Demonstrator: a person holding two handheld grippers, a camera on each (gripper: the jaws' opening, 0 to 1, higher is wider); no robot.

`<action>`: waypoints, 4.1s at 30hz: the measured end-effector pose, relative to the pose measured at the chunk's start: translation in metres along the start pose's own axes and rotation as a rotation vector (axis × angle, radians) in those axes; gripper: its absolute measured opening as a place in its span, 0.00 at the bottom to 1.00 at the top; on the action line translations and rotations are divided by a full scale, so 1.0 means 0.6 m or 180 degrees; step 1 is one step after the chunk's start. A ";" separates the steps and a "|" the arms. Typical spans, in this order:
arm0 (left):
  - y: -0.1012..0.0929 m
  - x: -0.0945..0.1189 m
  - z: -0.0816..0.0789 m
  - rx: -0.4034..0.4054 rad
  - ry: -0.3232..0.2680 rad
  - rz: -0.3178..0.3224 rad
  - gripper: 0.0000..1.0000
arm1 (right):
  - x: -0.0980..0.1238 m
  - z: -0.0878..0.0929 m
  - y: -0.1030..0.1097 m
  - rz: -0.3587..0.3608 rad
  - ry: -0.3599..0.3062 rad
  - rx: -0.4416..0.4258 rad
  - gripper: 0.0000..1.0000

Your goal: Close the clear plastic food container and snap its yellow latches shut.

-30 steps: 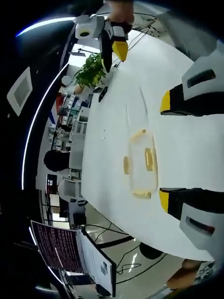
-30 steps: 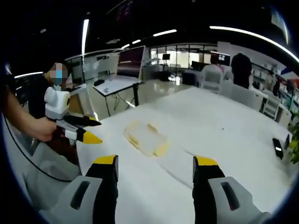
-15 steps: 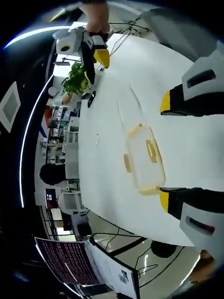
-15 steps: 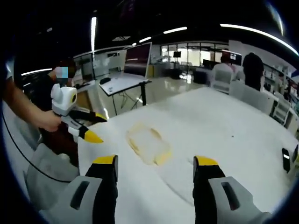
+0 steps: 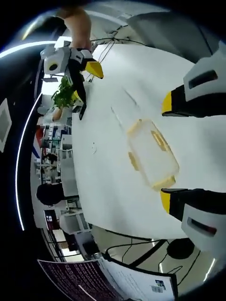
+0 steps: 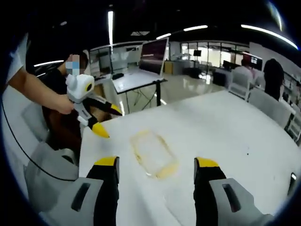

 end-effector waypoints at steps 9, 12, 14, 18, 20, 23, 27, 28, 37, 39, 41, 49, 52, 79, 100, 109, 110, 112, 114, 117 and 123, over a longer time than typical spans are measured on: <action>0.015 -0.028 -0.010 -0.0306 0.0124 0.0183 0.56 | -0.037 0.005 -0.020 -0.0103 0.0110 0.0026 0.62; 0.020 -0.036 -0.013 -0.0369 0.0144 0.0259 0.56 | -0.045 0.007 -0.024 -0.0133 0.0173 0.0052 0.62; 0.027 -0.041 -0.014 -0.0443 0.0178 0.0281 0.56 | -0.051 0.006 -0.027 -0.0155 0.0212 0.0093 0.62; 0.034 -0.046 -0.022 -0.0508 0.0202 0.0441 0.57 | -0.065 0.005 -0.039 -0.0188 0.0283 0.0151 0.63; 0.037 -0.049 -0.023 -0.0580 0.0247 0.0479 0.57 | -0.071 0.005 -0.040 -0.0222 0.0312 0.0148 0.63; 0.042 -0.054 -0.023 -0.0686 0.0311 0.0555 0.57 | -0.078 0.007 -0.040 -0.0261 0.0363 0.0163 0.63; 0.047 -0.060 -0.023 -0.0899 0.0421 0.0695 0.57 | -0.091 0.007 -0.043 -0.0312 0.0453 0.0216 0.63; 0.047 -0.061 -0.023 -0.0951 0.0436 0.0733 0.57 | -0.093 0.007 -0.043 -0.0319 0.0464 0.0226 0.63; 0.073 -0.073 -0.023 -0.1403 0.0614 0.0904 0.58 | -0.129 0.012 -0.042 -0.0429 0.0749 0.0498 0.64; 0.078 -0.079 -0.024 -0.1499 0.0657 0.0952 0.58 | -0.132 0.019 -0.043 -0.0429 0.0835 0.0599 0.64; 0.083 -0.087 -0.023 -0.1666 0.0733 0.1025 0.58 | -0.138 0.025 -0.045 -0.0460 0.0933 0.0707 0.64; 0.096 -0.114 -0.027 -0.1861 0.0808 0.1234 0.58 | -0.159 0.031 -0.056 -0.0557 0.1116 0.0872 0.65; 0.100 -0.120 -0.027 -0.1987 0.0852 0.1283 0.58 | -0.169 0.031 -0.057 -0.0586 0.1160 0.0910 0.65; 0.131 -0.165 0.009 -0.2672 0.1433 0.1398 0.61 | -0.215 0.072 -0.049 -0.0790 0.1842 0.1420 0.67; 0.123 -0.184 0.006 -0.2790 0.1442 0.1457 0.55 | -0.236 0.096 -0.060 -0.0812 0.2122 0.1488 0.64; 0.113 -0.188 0.003 -0.2647 0.1376 0.1521 0.54 | -0.243 0.092 -0.065 -0.0771 0.2064 0.1513 0.60; 0.110 -0.189 0.002 -0.2651 0.1357 0.1532 0.54 | -0.244 0.092 -0.065 -0.0772 0.2058 0.1511 0.60; 0.114 -0.194 0.001 -0.2652 0.1338 0.1548 0.53 | -0.244 0.092 -0.065 -0.0772 0.2050 0.1513 0.59; 0.113 -0.197 0.000 -0.2661 0.1309 0.1559 0.52 | -0.245 0.092 -0.064 -0.0777 0.2037 0.1514 0.59; 0.111 -0.199 -0.002 -0.2685 0.1283 0.1577 0.50 | -0.247 0.091 -0.063 -0.0776 0.2026 0.1503 0.58; 0.107 -0.202 -0.003 -0.2685 0.1248 0.1598 0.49 | -0.251 0.088 -0.062 -0.0768 0.2000 0.1479 0.57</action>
Point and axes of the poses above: the point that each gripper's makers call its tool centre point, and the gripper's own axes: x roughly backward along the fingers, y roughly to its left, z roughly out of its underside, the point moved 7 cm from there along x, roughly backward along the fingers, and after that the axes turned 7 degrees about y, right-handed, at the moved point
